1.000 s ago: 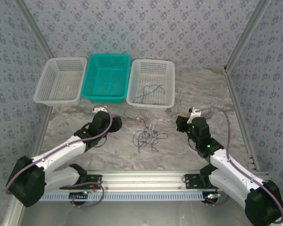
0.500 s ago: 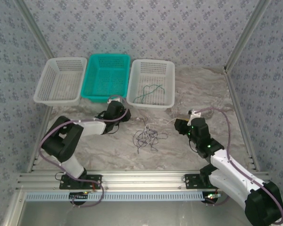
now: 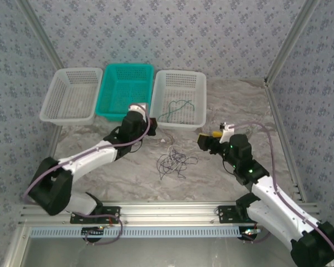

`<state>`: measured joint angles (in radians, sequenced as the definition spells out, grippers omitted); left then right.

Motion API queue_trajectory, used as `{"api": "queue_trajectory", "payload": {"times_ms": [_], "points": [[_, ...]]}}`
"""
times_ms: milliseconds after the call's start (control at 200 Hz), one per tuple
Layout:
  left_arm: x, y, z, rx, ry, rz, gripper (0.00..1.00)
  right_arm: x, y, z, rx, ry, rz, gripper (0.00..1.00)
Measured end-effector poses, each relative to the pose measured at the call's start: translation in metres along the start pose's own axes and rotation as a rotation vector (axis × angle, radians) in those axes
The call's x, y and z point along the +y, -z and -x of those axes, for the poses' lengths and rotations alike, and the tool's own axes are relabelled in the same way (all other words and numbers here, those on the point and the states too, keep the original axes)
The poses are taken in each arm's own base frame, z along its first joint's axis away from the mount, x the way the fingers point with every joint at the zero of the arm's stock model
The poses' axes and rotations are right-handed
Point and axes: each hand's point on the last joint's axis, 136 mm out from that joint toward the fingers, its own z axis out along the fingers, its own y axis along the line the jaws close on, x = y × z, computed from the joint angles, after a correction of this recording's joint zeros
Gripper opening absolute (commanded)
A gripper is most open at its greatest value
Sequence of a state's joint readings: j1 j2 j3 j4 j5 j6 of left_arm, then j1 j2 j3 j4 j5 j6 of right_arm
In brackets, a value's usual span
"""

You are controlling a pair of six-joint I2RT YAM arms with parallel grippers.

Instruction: Untangle the cables

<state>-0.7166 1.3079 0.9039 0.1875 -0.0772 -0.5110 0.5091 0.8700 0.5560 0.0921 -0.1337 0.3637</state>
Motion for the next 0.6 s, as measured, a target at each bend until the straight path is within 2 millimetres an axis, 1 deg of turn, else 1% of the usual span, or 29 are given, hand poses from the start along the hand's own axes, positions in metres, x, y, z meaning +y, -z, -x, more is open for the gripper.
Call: {"api": "queue_trajectory", "payload": {"times_ms": [45, 105, 165, 195, 290, 415, 500, 535, 600], "points": [[-0.014, 0.01, 0.013, -0.03, -0.015, -0.037, 0.0, 0.014, -0.009, 0.006, 0.012, 0.032, 0.04, 0.92], [-0.023, 0.021, 0.026, -0.059, -0.028, -0.064, 0.0, 0.035, -0.023, 0.012, 0.015, 0.093, 0.092, 0.96], [-0.028, 0.029, 0.033, -0.069, -0.037, -0.08, 0.0, 0.052, -0.035, 0.012, 0.013, 0.139, 0.135, 0.97], [-0.03, 0.034, 0.035, -0.072, -0.041, -0.087, 0.0, 0.058, -0.042, 0.009, 0.014, 0.155, 0.15, 0.97], [-0.037, 0.047, 0.044, -0.079, -0.053, -0.106, 0.0, 0.064, -0.064, -0.01, 0.044, 0.179, 0.156, 0.97], [-0.05, 0.067, 0.064, -0.105, -0.061, -0.143, 0.0, 0.061, -0.092, -0.036, 0.076, 0.216, 0.122, 0.95], [-0.063, 0.082, 0.082, -0.136, -0.07, -0.18, 0.0, 0.06, -0.105, -0.053, 0.097, 0.247, 0.098, 0.88], [-0.067, 0.087, 0.09, -0.151, -0.071, -0.195, 0.0, 0.06, -0.109, -0.061, 0.108, 0.257, 0.093, 0.79], [-0.072, 0.097, 0.101, -0.17, -0.072, -0.211, 0.0, 0.059, -0.116, -0.072, 0.129, 0.27, 0.087, 0.56]]}}
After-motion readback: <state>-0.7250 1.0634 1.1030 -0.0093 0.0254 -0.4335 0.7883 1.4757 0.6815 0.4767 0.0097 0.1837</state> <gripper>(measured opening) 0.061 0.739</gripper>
